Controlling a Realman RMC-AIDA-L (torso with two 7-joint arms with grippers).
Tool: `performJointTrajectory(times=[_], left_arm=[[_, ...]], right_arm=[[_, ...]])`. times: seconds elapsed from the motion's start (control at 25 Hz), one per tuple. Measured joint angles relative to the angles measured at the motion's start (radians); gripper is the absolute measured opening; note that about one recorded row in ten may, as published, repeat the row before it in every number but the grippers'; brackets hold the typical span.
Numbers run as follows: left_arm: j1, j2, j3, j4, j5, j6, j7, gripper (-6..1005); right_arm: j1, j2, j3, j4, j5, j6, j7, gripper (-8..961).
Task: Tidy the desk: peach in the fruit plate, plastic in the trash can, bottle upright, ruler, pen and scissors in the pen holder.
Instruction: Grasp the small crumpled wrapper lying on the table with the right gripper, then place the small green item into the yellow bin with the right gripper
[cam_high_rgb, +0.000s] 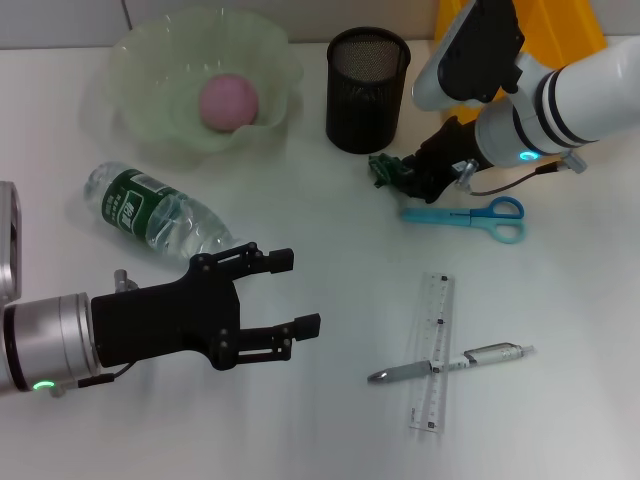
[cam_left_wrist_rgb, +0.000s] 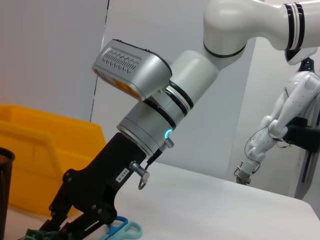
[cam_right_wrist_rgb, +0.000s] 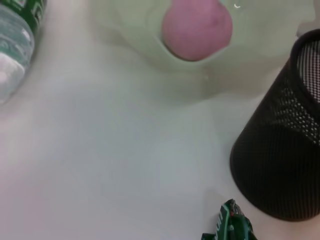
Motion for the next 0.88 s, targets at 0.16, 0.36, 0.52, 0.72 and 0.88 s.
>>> performJointTrajectory(times=[0.16,0.36,0.52,0.72,0.88], left_arm=[[0.003,0.0,0.0,0.0,0.0,0.0,0.003,786],[0.004,0.0,0.0,0.0,0.0,0.001,0.004,784],[0.005,0.0,0.0,0.0,0.0,0.001,0.005,782],[0.003,0.0,0.0,0.0,0.001,0.001,0.005,780],[0.002,0.0,0.0,0.0,0.002,0.0,0.003,778]], right_arm=[[-0.01,-0.004,0.007,-0.024,0.031,-0.04,0.007,250],[-0.071,-0.007,0.068,-0.198,0.033,-0.204,0.06,182],[-0.14,-0.008,0.133,-0.396,0.034,-0.351,0.119,156],[-0.216,-0.008,0.239,-0.559,0.069,-0.457,0.138,115],[-0.256,-0.009,0.353,-0.63,0.103,-0.476,0.139,87]])
